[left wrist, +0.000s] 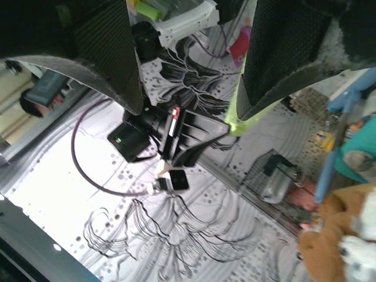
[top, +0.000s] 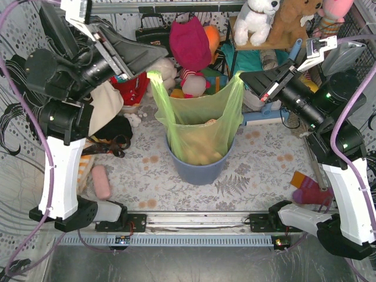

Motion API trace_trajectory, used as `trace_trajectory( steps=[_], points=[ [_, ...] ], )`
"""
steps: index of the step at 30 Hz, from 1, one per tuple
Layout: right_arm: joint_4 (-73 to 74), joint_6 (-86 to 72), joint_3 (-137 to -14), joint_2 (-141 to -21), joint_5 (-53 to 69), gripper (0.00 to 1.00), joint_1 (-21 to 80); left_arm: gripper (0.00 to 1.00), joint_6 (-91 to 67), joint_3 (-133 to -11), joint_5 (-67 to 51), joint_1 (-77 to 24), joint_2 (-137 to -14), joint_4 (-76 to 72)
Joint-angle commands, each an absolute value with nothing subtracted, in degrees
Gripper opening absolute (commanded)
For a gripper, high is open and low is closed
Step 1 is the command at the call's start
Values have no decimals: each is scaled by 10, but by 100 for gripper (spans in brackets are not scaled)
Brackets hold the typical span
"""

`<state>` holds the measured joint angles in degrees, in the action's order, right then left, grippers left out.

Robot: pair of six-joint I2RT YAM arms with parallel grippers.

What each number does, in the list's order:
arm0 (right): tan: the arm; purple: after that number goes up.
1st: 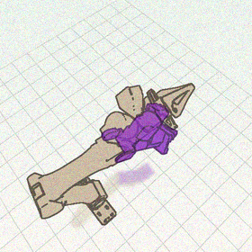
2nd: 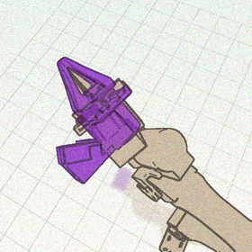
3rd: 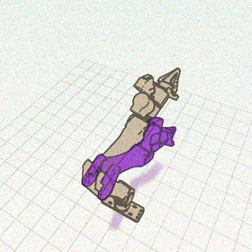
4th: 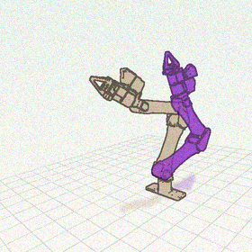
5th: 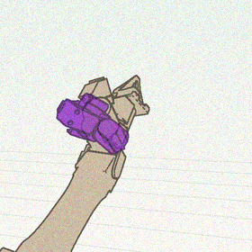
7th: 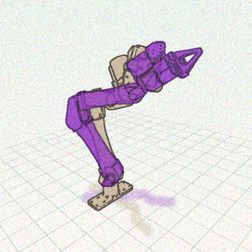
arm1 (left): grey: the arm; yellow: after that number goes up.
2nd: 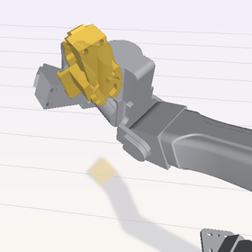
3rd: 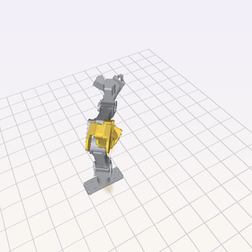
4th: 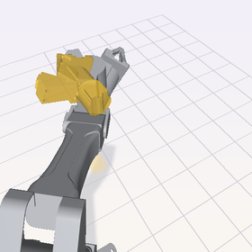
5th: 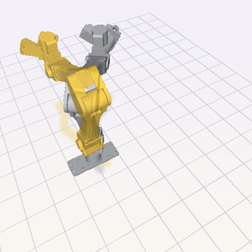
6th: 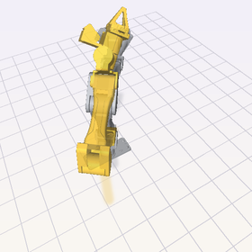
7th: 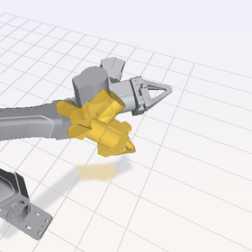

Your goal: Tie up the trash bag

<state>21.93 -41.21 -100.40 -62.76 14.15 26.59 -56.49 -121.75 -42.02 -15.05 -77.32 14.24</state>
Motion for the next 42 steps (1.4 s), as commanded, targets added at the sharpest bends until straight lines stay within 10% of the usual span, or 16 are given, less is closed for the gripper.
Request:
trace_trajectory(
  steps=[1, 19, 42],
  points=[
    [172, -429, -1033, -637, 159, 0, 266, 72, -536, -1236, -354, -241, -789, 105],
    [167, -433, -1036, -639, 169, 0, 266, 77, -250, -1196, -77, -547, -811, 174],
    [177, -431, -1041, -631, 175, 0, 266, 84, 19, -1010, -97, -551, -801, 6]
  ],
)
